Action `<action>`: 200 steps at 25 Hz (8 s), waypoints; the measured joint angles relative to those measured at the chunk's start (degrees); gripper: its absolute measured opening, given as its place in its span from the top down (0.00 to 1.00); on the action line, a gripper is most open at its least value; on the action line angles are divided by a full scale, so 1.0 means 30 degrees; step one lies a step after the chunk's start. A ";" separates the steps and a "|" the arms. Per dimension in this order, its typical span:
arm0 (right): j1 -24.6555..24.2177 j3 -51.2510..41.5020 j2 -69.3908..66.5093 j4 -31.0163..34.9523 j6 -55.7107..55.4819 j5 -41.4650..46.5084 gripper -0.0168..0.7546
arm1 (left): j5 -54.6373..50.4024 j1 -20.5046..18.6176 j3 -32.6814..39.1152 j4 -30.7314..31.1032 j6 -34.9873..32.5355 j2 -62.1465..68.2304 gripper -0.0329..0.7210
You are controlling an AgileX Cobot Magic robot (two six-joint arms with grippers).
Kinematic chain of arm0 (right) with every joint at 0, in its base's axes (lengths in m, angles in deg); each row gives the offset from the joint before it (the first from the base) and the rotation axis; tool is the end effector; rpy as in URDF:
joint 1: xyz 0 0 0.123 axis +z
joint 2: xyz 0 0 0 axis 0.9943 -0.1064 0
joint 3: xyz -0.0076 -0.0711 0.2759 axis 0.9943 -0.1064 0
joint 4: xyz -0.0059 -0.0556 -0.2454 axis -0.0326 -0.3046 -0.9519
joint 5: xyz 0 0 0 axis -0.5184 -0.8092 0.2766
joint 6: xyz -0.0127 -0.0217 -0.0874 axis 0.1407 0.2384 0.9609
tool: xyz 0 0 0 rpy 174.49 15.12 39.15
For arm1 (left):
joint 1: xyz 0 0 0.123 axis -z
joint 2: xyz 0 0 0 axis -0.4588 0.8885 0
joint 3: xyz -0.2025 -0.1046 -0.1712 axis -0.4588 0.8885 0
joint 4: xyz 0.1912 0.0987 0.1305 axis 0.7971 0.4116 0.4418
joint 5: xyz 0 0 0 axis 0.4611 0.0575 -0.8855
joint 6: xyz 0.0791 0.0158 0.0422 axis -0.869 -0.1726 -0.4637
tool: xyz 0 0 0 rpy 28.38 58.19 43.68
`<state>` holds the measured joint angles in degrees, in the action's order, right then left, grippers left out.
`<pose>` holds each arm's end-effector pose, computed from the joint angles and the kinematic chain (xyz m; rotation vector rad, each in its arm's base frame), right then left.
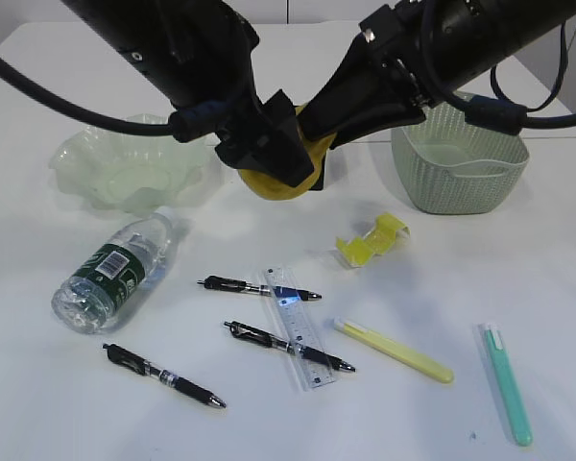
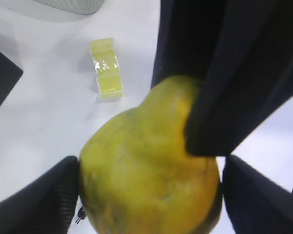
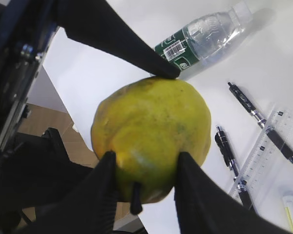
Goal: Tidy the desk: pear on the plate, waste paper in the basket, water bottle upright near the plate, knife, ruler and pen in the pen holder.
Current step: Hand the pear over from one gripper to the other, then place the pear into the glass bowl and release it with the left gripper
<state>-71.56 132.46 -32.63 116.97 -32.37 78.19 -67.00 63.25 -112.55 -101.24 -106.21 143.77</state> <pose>0.3391 0.1438 0.3246 -0.8487 2.3842 1.1144 0.2955 -0.2456 0.3235 1.3266 2.1770 -0.4549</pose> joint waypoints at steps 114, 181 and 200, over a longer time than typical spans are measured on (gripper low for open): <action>0.0141 -0.0040 0.0000 -0.0210 -0.0336 0.0597 0.66 | -0.1339 -0.0034 -0.0212 -0.0849 0.1831 0.0417 0.28; 0.0141 -0.0029 0.0000 -0.2659 -0.2032 -0.0842 0.21 | -0.3412 0.0125 -0.0212 0.1547 0.2029 0.0574 0.29; 0.0141 -0.0029 0.0000 -0.5722 -0.2065 -0.2366 0.21 | -0.3266 0.0040 -0.0212 0.3288 0.2029 0.0574 0.29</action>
<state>-71.13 132.37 -32.63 99.80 -38.57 71.09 -76.80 63.37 -113.18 -91.38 -100.12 145.49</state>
